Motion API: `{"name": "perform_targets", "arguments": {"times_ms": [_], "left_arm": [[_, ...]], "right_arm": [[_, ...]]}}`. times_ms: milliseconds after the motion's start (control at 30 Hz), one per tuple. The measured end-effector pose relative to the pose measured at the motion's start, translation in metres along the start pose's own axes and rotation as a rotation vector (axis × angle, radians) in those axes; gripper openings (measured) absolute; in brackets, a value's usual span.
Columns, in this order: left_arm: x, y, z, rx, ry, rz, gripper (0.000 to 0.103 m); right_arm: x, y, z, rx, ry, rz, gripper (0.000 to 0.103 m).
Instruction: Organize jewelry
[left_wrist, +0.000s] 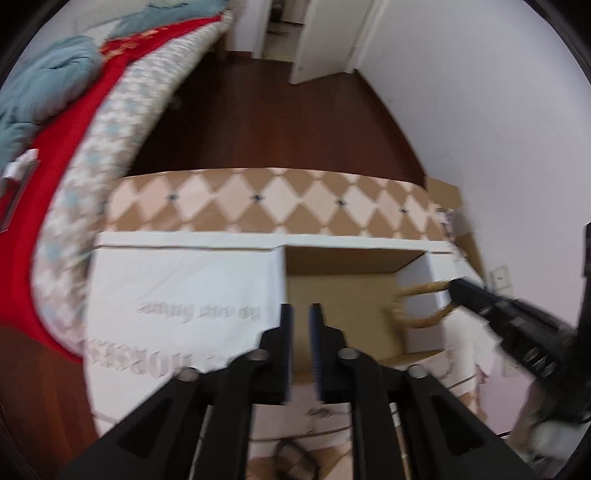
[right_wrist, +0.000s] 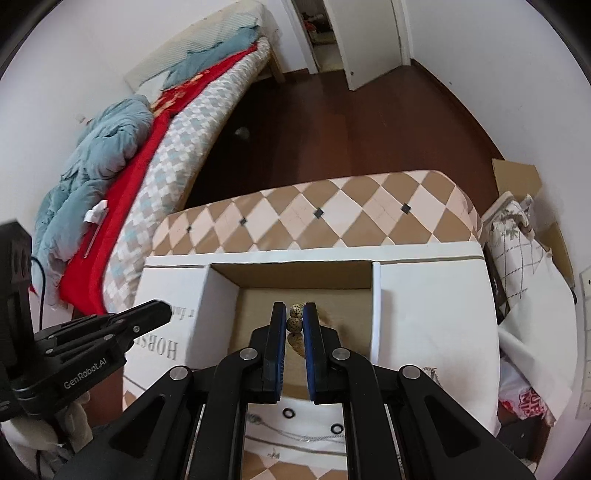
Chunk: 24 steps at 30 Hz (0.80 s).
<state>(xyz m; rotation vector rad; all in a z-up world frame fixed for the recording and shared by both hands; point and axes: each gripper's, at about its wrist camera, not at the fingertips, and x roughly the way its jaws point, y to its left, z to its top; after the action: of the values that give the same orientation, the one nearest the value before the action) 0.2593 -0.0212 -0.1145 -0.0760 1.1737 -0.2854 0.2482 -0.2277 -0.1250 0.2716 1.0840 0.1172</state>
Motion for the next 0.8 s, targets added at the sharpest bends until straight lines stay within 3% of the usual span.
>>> {"name": "perform_targets", "arguments": {"times_ms": [67, 100, 267, 500, 600, 633, 667, 800], "left_arm": [[-0.012, 0.009, -0.014, -0.027, -0.016, 0.022, 0.049], [-0.017, 0.011, -0.023, -0.039, -0.027, 0.023, 0.052], [-0.02, 0.014, -0.076, -0.015, 0.011, 0.058, 0.053], [0.043, 0.015, -0.147, 0.003, 0.207, 0.105, 0.053], [0.06, 0.012, -0.158, 0.019, 0.23, 0.118, 0.043], [0.062, 0.012, -0.159, 0.026, 0.233, 0.122, 0.018], [0.062, 0.01, -0.159, 0.038, 0.228, 0.134, 0.002], [0.044, 0.003, -0.152, 0.076, 0.176, 0.127, 0.0]], "right_arm": [[-0.014, 0.006, -0.003, -0.002, -0.024, 0.015, 0.009], [-0.021, 0.009, -0.005, -0.007, -0.036, 0.024, 0.009], [-0.06, 0.026, -0.022, -0.039, -0.086, 0.056, 0.009], [-0.077, 0.03, -0.061, -0.017, -0.084, 0.066, 0.009], [-0.067, 0.024, -0.082, 0.014, -0.044, 0.065, 0.01], [-0.063, 0.02, -0.089, 0.027, -0.029, 0.063, 0.01], [-0.058, 0.016, -0.096, 0.044, -0.012, 0.064, 0.01], [-0.049, 0.005, -0.111, 0.083, 0.024, 0.068, 0.01]]}}
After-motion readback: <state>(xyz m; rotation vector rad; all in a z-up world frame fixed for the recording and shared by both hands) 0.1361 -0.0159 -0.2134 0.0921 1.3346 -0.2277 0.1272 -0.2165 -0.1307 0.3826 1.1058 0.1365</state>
